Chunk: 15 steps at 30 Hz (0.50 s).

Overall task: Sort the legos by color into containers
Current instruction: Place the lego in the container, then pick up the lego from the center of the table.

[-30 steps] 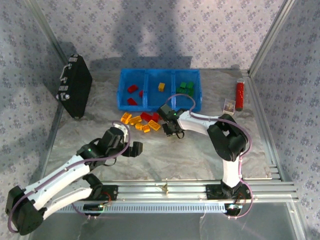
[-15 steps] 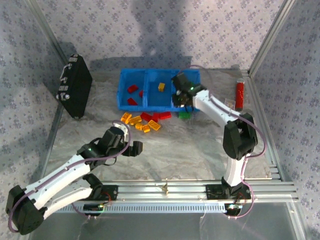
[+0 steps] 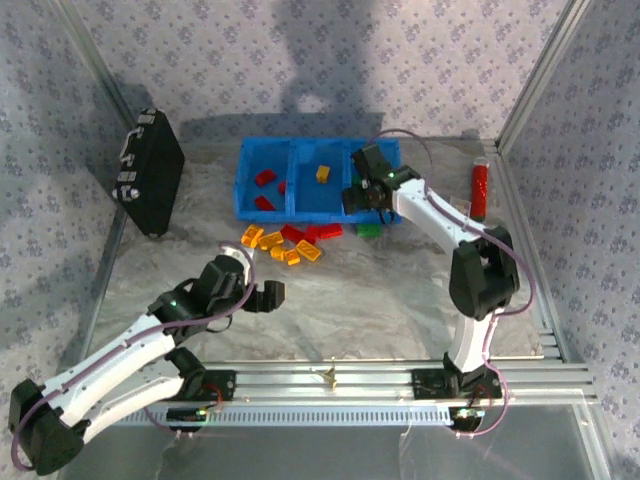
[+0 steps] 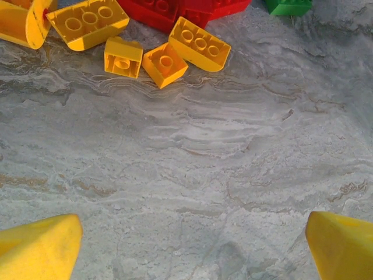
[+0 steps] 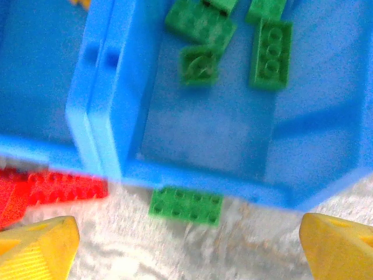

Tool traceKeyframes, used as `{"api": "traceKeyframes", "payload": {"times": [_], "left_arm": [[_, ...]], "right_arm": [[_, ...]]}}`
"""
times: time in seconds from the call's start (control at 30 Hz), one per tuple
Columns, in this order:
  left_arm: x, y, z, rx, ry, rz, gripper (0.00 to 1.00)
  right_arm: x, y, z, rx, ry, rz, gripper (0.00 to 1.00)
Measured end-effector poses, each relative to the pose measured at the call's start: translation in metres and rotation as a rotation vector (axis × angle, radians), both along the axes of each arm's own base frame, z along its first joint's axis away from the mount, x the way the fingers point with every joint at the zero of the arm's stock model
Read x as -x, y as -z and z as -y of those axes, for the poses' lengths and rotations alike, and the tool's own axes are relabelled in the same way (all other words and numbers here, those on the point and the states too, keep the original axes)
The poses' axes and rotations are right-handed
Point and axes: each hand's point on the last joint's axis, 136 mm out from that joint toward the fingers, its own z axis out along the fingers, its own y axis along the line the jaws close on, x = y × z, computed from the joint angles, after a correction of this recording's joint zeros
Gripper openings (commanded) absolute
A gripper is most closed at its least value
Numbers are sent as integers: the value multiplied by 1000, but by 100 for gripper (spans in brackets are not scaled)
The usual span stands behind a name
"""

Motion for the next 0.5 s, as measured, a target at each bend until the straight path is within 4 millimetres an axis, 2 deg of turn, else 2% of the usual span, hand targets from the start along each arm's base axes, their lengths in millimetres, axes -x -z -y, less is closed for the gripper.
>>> {"api": "traceKeyframes", "payload": {"times": [0.1, 0.27, 0.37, 0.5], "left_arm": [[-2, 8, 2, -20, 2, -20, 98], [-5, 22, 7, -52, 12, -59, 98], [-6, 24, 9, -55, 17, -63, 98], [-7, 21, 10, -48, 18, -55, 98]], "right_arm": [[33, 15, 7, -5, 19, -25, 99], [61, 54, 19, -7, 71, -87, 99], [64, 71, 21, -8, 94, -116, 99], [53, 87, 16, -25, 111, -123, 99]]}}
